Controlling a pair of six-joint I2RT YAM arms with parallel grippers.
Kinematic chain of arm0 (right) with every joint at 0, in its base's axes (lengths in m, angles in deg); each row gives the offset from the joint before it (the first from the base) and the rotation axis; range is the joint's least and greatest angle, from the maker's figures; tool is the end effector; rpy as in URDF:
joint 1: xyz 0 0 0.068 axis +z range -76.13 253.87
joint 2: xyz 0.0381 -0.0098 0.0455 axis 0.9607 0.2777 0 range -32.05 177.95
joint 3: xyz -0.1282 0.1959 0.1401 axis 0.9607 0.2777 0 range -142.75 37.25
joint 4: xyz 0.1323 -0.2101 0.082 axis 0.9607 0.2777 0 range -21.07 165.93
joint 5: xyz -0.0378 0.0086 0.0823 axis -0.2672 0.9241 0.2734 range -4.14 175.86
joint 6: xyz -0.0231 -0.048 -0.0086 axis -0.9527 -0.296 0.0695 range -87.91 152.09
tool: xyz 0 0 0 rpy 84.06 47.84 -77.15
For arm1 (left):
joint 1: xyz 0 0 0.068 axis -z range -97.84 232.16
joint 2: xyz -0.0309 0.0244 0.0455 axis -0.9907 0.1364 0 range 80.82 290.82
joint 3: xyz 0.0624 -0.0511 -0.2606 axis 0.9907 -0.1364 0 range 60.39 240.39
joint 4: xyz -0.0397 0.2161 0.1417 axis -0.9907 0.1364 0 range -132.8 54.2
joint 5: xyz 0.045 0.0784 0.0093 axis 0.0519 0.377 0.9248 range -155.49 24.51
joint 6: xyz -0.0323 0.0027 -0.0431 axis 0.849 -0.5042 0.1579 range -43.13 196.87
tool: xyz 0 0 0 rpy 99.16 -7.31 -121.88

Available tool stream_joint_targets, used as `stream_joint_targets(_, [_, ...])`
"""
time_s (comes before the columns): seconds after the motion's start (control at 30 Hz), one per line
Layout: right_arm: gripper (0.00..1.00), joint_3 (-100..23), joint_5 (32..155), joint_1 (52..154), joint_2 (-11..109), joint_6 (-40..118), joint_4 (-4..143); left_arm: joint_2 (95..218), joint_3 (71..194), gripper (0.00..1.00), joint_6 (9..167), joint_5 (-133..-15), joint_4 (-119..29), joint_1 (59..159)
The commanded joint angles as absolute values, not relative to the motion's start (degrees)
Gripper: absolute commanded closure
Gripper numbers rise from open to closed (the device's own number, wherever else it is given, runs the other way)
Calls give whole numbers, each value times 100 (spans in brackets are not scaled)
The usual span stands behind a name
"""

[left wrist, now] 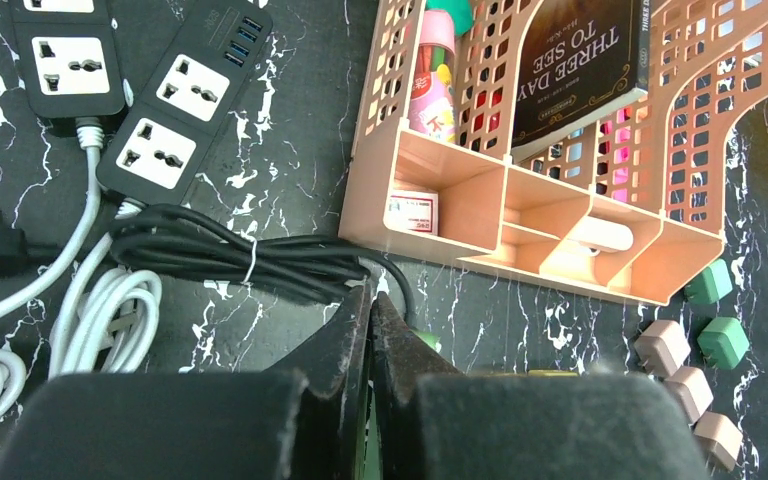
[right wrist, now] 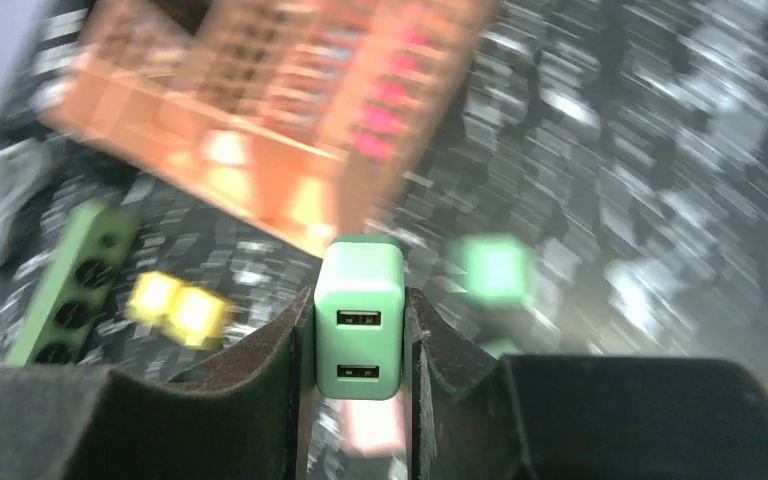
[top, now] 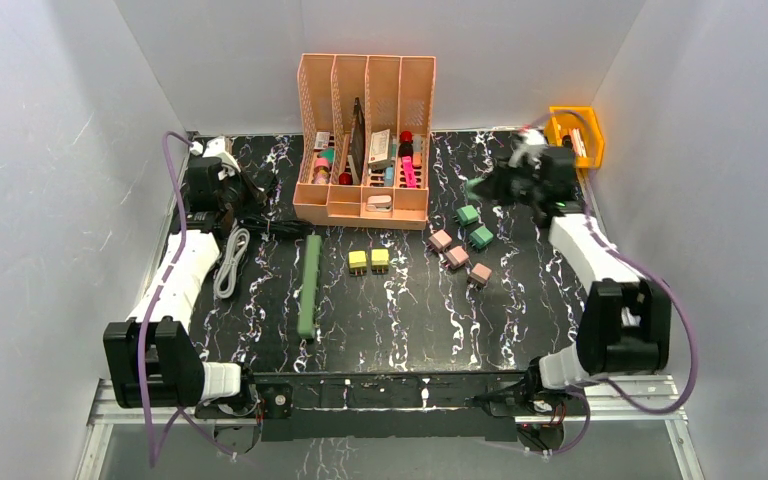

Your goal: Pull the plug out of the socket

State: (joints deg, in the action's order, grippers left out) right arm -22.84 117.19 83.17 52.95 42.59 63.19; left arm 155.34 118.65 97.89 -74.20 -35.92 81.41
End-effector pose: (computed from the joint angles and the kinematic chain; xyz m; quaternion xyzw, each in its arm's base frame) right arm 0.3357 0.0736 0.2935 -0.1482 0.7863 0.3127 0.5119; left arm 0.3019 -0.0014 0.3140 -0.1160 0.8251 -0.1590 0.5296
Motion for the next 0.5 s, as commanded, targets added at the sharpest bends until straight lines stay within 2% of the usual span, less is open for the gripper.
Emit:
stream_joint_targets(0.0, [86, -1625, 10525, 7265, 4345, 4328, 7575, 15695, 12130, 100, 9692, -7404, -3604, 8142])
stream_joint_targets(0.2, [91, -908, 10345, 6853, 3944, 4328, 7779, 15879, 12130, 100, 9789, -7533, -3677, 8172])
stream_joint_targets(0.47, [86, -569, 10466, 6849, 4362, 4373, 7888, 15896, 12078, 100, 9901, -7652, -3769, 8178])
